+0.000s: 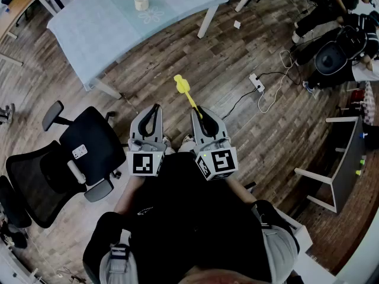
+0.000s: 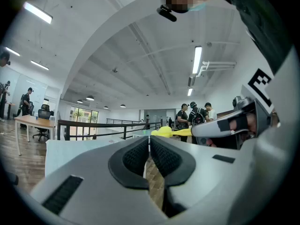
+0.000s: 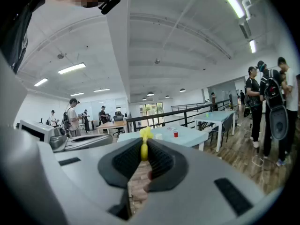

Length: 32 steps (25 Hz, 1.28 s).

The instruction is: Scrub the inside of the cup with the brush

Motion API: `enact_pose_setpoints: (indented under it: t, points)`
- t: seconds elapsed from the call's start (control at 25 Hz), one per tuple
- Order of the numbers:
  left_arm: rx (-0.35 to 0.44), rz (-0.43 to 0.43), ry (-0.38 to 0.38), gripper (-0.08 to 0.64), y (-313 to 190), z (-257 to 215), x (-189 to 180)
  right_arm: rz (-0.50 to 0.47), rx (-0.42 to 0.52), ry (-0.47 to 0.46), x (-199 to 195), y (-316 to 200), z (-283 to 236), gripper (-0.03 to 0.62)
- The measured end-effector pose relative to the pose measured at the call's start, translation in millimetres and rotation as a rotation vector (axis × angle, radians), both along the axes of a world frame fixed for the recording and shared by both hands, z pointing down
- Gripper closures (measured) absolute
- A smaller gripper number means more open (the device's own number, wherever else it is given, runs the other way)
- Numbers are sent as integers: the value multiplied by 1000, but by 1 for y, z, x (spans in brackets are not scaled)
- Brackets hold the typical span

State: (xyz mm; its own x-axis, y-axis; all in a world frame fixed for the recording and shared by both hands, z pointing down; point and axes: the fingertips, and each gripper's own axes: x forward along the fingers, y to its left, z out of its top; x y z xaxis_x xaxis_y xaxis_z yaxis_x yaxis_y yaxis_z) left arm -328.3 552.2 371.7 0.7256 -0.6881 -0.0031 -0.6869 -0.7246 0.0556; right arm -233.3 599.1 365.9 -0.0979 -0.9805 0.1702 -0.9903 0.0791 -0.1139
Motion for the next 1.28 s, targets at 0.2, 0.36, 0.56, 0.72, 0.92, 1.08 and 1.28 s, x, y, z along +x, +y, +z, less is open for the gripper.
enact_pose_setpoints:
  t: [0.2,0.36,0.56,0.72,0.92,1.08,1.28]
  points:
    - [1,26,-33,538,10,6,21,9,-43,-8,20,18,9,552]
    - [26,-1,-21,539,10,-11,32,11,-57,-23,41,14,14,552]
    - [-39,-35,-70,538,15,14,29,6,-32,-58,46,11,11,552]
    - [-27,-4,-85,538,20,13,49,5,-34,-57,59,17,15,552]
    - [8,15,-73,538,28,4,78,40,-28,-94,86,30,20,552]
    - [20,25,-86,539,39,2,98,30,10,-129,104,34,13,552]
    - [19,8,-86,538,49,13,111,15,6,-135,115,45,23,552]
